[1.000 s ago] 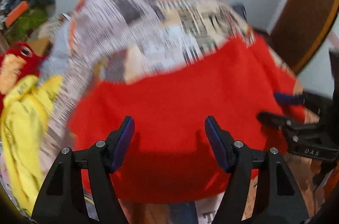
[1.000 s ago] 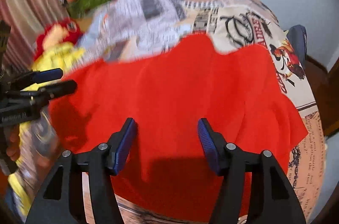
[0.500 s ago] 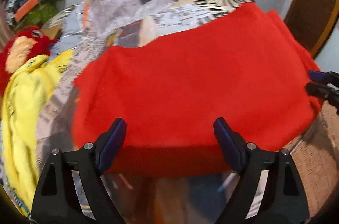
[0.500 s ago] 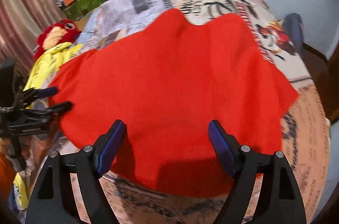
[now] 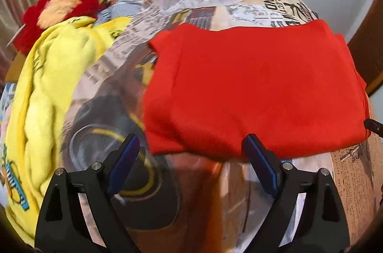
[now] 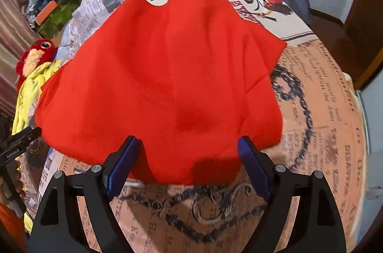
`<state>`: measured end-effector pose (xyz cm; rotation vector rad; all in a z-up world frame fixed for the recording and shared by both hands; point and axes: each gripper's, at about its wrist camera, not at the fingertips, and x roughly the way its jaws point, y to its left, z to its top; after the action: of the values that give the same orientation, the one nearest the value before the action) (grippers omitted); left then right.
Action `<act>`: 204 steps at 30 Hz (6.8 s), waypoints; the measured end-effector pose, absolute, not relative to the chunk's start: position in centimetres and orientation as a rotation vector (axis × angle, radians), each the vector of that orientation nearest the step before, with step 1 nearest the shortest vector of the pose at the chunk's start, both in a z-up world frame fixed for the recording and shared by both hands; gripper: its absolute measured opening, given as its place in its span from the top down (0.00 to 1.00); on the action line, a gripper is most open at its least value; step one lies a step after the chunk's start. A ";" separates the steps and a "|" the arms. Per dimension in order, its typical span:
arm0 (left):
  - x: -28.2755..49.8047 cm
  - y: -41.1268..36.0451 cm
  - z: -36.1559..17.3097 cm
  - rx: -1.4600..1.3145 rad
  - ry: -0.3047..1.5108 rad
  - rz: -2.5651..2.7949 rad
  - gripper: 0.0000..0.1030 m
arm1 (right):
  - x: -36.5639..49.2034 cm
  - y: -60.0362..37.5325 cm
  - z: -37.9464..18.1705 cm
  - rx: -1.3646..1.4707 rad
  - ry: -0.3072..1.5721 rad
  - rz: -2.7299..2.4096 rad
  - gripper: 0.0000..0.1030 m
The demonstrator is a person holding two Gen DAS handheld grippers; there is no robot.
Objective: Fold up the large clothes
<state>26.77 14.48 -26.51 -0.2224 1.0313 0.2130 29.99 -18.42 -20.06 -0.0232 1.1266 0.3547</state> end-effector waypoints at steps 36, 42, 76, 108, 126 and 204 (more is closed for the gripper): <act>33.9 18.4 -31.5 -0.985 0.903 -0.009 0.60 | 29.1 -14.5 -16.7 -0.026 1.078 0.406 0.20; 33.2 18.6 -26.5 -0.810 0.818 -0.011 0.94 | 29.1 -12.3 -15.6 -0.093 1.070 0.404 0.20; 30.9 -1.3 -10.1 -0.127 0.603 -0.133 0.94 | 27.9 -18.8 -17.5 0.028 1.115 0.416 0.16; 28.5 -1.6 -14.8 0.040 0.870 -0.148 0.14 | 24.7 -22.3 -11.7 0.151 0.986 0.469 0.16; 30.4 2.7 -22.3 -0.088 0.924 -0.108 0.05 | 31.3 -18.4 -19.0 -0.023 1.094 0.397 0.16; 35.6 20.5 -16.2 -0.444 0.906 -0.341 0.61 | 36.5 -1.3 -14.0 0.234 1.109 0.841 0.75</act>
<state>35.62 20.53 -16.19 -0.4443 0.9064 -0.3408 36.46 -1.25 -14.02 0.2335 1.1087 0.8412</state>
